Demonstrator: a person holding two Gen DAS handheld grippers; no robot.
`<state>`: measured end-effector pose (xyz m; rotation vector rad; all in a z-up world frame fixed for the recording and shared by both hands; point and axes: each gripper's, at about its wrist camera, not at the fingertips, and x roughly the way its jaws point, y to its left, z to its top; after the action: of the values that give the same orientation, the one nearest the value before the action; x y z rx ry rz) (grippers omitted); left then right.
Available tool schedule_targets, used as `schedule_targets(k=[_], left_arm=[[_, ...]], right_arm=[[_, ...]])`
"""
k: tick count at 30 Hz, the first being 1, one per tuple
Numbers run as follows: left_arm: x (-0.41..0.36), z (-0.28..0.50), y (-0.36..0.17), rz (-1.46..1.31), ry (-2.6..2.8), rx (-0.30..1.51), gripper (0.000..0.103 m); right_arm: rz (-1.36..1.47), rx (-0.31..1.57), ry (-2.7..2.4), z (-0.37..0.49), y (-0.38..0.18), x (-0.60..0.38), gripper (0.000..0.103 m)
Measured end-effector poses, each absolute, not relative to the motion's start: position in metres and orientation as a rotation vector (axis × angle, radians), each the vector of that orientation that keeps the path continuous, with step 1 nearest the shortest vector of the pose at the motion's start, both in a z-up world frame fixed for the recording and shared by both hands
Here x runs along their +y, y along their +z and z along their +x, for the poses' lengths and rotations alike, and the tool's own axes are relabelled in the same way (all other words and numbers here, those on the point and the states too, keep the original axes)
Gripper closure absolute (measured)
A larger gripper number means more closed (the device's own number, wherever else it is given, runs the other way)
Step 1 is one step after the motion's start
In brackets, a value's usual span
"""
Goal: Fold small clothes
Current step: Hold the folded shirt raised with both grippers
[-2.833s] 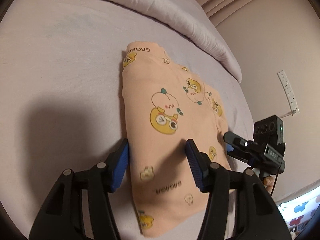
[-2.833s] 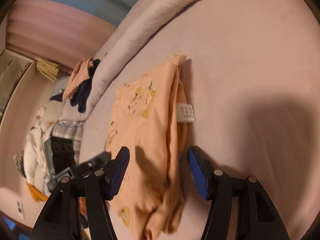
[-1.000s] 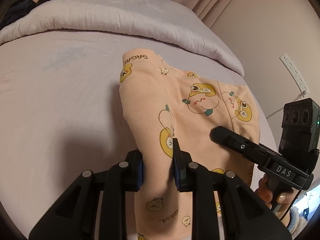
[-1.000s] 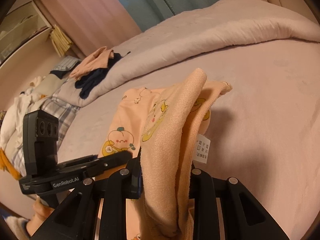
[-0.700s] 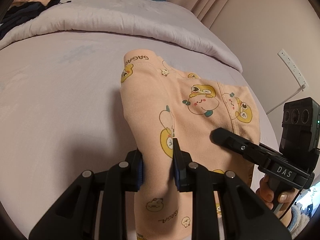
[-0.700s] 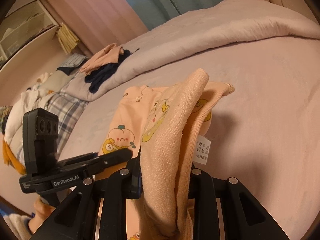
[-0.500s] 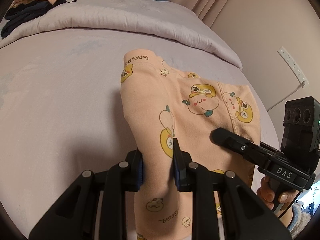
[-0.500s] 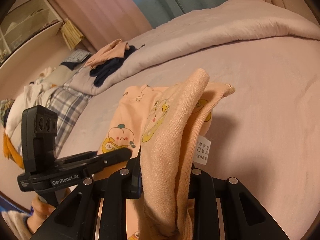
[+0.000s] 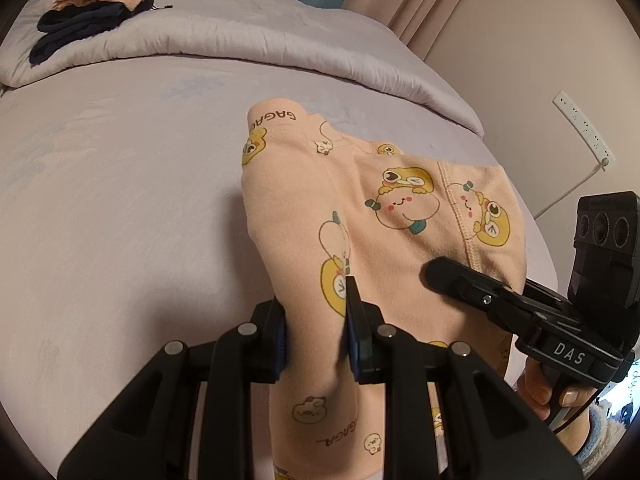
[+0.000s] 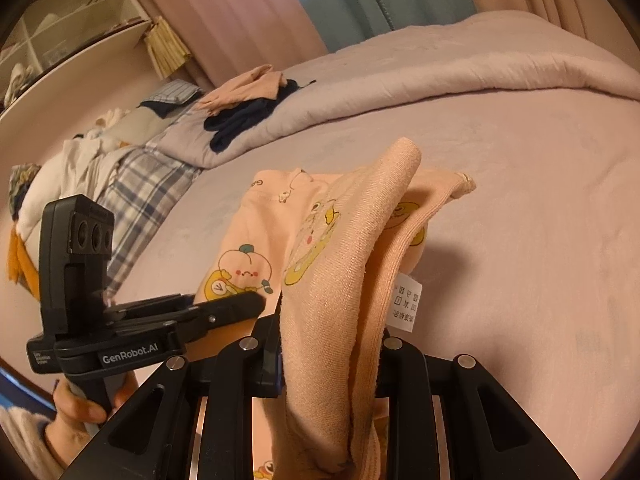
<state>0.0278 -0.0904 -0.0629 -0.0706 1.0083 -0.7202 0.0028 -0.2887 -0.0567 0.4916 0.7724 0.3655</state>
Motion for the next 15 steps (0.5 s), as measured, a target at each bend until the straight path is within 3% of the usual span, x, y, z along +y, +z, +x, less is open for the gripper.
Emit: schedule_targets(k=[15], left_arm=[[-0.045,-0.033,-0.026,-0.058,-0.667,0.906,0.080]], right_arm=[[0.415,0.697,0.419,-0.040,-0.027,-0.265,0.076]])
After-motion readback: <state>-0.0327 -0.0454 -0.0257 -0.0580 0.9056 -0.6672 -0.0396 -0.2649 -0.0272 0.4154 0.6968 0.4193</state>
